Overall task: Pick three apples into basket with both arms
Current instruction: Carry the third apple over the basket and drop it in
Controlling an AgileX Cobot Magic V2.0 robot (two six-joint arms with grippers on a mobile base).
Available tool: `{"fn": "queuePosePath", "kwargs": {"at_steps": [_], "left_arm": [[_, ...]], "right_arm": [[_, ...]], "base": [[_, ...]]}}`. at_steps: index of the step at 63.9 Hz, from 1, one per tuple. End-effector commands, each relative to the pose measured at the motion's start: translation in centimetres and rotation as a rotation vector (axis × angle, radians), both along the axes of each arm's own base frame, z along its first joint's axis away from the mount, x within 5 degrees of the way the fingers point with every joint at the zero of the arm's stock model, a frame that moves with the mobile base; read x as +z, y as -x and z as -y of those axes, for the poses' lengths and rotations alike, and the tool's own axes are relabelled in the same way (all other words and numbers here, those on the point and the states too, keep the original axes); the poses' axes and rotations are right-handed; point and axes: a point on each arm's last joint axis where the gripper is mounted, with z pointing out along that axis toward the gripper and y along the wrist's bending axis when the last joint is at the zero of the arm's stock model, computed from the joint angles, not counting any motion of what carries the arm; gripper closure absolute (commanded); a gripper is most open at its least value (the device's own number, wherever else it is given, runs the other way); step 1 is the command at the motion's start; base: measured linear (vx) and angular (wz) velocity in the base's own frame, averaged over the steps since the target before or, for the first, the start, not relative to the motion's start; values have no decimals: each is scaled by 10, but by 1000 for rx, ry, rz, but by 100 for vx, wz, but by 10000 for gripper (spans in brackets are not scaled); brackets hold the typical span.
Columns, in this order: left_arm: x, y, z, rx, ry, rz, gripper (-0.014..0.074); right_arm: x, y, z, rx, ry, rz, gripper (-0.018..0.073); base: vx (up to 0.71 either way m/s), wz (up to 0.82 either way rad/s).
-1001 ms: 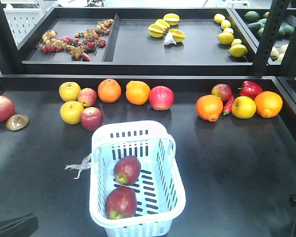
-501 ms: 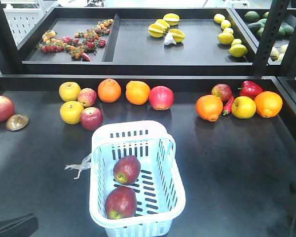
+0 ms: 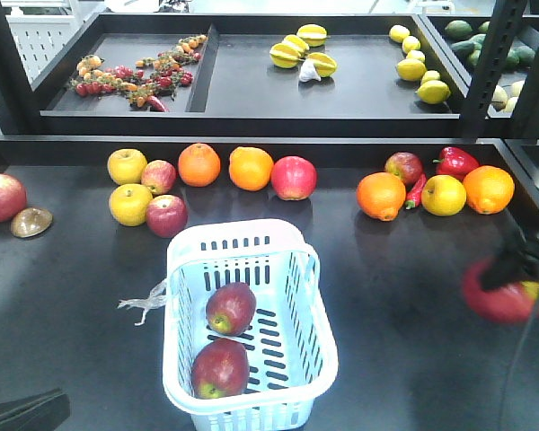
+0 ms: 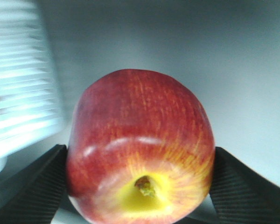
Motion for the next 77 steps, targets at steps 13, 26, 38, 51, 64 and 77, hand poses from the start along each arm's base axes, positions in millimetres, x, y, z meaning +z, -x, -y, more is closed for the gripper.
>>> {"fn": "queuePosePath", "kwargs": {"at_steps": [13, 26, 38, 51, 64, 77], "left_arm": [[11, -3, -1, 32, 45, 27, 603], [11, -3, -1, 32, 45, 27, 603], [11, -3, -1, 32, 45, 27, 603], [11, -3, -1, 32, 45, 27, 603], [11, -3, -1, 32, 45, 27, 603], [11, -3, -1, 32, 45, 27, 603]], "right_arm": [[53, 16, -95, 290, -97, 181, 472], [52, 19, -155, 420, -95, 259, 472], [37, 18, -199, 482, -81, 299, 466], [6, 11, -227, 512, -76, 251, 336], [-5, 7, -231, 501, -99, 218, -19], [-3, 6, -232, 496, -102, 227, -168]], "base": [[0, 0], [0, 0], [0, 0], [0, 0], [0, 0], [0, 0]]}}
